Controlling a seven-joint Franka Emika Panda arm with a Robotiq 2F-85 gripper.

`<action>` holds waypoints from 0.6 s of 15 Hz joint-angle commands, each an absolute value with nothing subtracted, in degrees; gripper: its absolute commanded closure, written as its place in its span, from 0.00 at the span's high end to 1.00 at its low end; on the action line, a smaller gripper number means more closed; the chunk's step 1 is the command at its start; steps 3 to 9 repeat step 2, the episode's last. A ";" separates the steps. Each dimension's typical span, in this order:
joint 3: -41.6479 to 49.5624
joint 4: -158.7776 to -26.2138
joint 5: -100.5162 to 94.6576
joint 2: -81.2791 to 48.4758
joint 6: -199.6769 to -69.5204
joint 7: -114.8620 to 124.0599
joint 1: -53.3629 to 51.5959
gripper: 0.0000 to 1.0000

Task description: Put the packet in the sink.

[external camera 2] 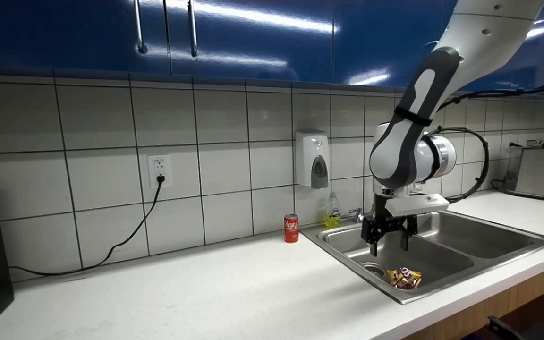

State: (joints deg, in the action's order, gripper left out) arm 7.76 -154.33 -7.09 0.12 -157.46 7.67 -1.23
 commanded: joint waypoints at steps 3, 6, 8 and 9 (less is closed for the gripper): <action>6.05 -154.30 -7.02 0.15 -157.29 7.56 0.47 1.00; 6.05 -154.30 -7.02 0.15 -157.29 7.56 0.47 1.00; 6.05 -154.30 -7.02 0.15 -157.29 7.56 0.47 1.00; 6.05 -154.30 -7.02 0.15 -157.29 7.56 0.47 1.00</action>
